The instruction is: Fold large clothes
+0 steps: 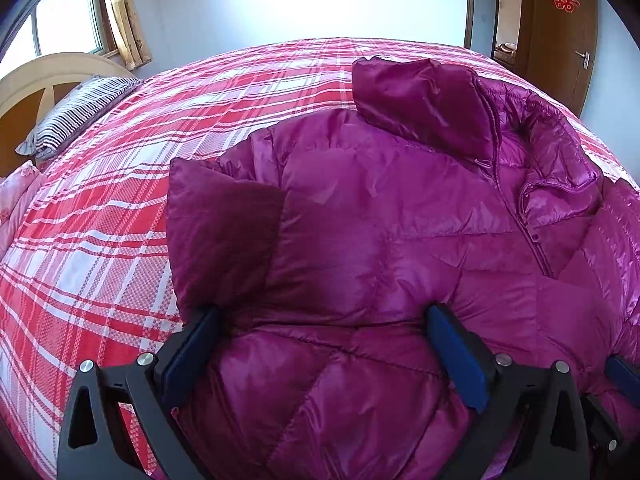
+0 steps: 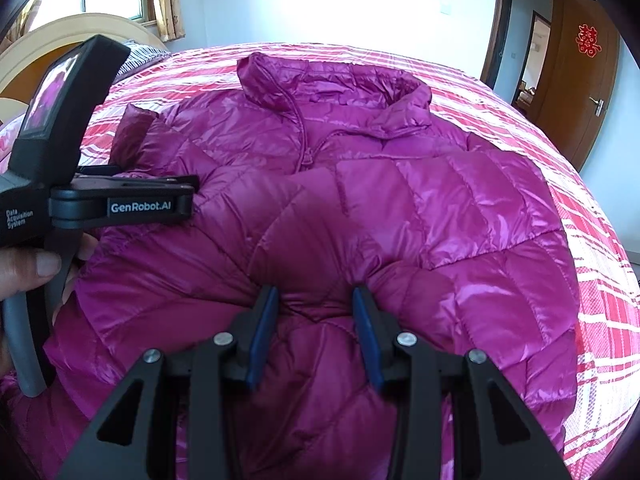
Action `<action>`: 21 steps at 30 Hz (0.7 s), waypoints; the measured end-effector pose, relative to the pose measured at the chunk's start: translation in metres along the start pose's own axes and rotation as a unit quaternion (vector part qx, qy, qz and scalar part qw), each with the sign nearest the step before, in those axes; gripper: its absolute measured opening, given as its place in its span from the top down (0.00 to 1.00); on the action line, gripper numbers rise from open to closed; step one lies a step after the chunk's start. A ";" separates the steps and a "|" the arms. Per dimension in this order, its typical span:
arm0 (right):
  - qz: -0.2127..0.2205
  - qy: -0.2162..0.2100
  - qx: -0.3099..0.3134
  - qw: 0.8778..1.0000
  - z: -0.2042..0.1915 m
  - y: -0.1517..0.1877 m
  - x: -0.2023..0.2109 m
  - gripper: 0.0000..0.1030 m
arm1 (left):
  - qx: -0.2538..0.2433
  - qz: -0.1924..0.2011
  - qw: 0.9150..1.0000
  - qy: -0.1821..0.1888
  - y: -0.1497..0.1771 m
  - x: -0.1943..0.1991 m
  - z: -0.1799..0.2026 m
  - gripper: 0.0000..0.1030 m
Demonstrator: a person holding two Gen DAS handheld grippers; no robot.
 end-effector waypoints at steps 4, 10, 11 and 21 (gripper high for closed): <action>0.000 -0.001 -0.001 1.000 0.001 0.001 0.000 0.59 | 0.003 0.000 1.000 0.006 0.000 -0.001 -0.002 0.01; 0.001 -0.076 -0.043 0.996 0.007 -0.007 0.014 0.58 | 0.011 0.000 1.000 0.018 0.000 -0.001 -0.004 0.01; 0.017 -0.092 -0.064 0.994 0.012 -0.013 0.024 0.58 | 0.012 0.001 1.000 0.019 0.000 -0.001 -0.005 0.01; -0.010 -0.027 -0.003 1.000 0.022 -0.001 0.000 0.61 | 0.019 0.005 0.999 0.027 0.002 0.002 -0.005 0.01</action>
Point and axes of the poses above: each gripper's, at about its wrist camera, not at the fingertips, and x roughly against the way its jaws point, z to its right, y to its underside, the point moved 10 cm from there along -x, roughly the way its jaws point, and after that the axes turned 2 degrees about -z, right-handed, at the moved point
